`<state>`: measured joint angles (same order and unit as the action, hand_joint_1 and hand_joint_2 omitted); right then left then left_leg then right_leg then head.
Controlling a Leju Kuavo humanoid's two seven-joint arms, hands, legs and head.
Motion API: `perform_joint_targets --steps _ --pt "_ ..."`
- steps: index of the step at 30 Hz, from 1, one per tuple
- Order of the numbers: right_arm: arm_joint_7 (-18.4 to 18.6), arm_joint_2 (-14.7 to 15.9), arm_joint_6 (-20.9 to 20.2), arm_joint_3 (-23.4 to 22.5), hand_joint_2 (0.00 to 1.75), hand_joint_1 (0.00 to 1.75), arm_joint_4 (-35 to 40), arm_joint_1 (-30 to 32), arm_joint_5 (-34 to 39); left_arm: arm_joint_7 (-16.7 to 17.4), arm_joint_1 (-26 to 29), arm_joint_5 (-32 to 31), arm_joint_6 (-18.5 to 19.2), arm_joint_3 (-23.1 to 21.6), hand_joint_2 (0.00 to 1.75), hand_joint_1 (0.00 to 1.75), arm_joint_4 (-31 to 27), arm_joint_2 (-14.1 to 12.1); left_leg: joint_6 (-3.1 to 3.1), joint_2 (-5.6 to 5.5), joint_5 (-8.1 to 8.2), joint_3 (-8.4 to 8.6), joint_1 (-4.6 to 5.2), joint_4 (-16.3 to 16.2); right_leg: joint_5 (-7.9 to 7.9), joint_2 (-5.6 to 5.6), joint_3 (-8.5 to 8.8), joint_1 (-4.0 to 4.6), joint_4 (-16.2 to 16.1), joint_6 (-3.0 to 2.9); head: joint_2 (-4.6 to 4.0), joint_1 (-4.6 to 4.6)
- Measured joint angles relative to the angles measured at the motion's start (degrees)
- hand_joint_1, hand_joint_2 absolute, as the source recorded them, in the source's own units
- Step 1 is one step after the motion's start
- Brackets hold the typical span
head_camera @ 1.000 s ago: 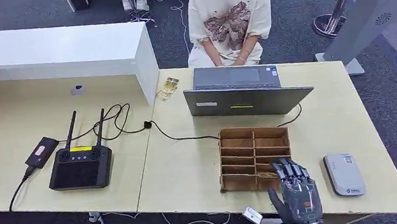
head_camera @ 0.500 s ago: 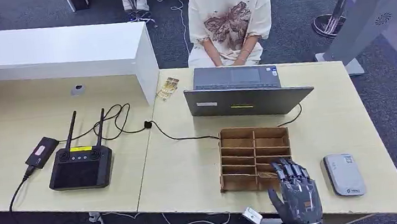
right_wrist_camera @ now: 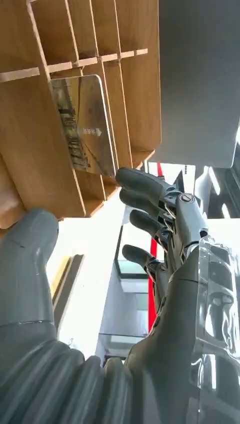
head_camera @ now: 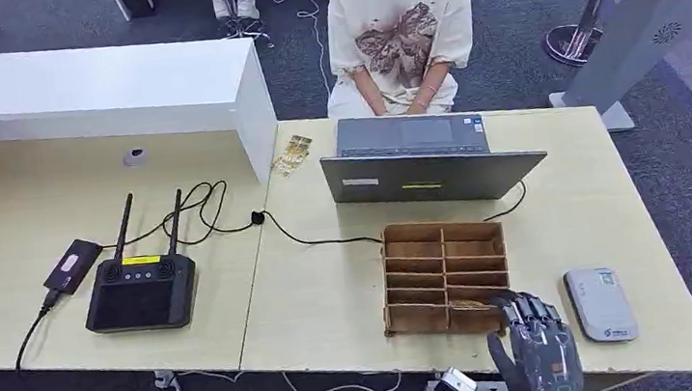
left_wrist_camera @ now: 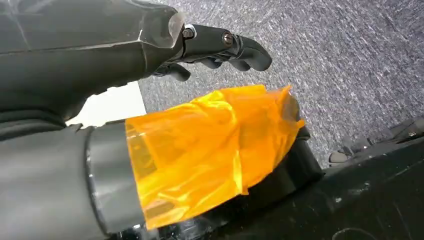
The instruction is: Pass the card to the sensor for recognition and then transmit it.
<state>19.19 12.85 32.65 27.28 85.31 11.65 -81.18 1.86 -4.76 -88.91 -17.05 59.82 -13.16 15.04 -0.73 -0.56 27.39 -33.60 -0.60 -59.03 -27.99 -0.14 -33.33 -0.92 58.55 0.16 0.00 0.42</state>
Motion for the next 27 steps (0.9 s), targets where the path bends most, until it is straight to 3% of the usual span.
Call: perform_joint_targets --steps 27 --pt "-0.4 -0.4 -0.1 0.4 1.75 0.66 -0.1 -1.1 -1.1 0.0 0.1 0.3 -0.2 0.0 0.00 0.00 0.0 -0.2 -0.01 -0.01 -0.01 0.01 -0.02 0.0 0.00 -0.02 0.01 0.02 0.0 -0.01 0.00 0.00"
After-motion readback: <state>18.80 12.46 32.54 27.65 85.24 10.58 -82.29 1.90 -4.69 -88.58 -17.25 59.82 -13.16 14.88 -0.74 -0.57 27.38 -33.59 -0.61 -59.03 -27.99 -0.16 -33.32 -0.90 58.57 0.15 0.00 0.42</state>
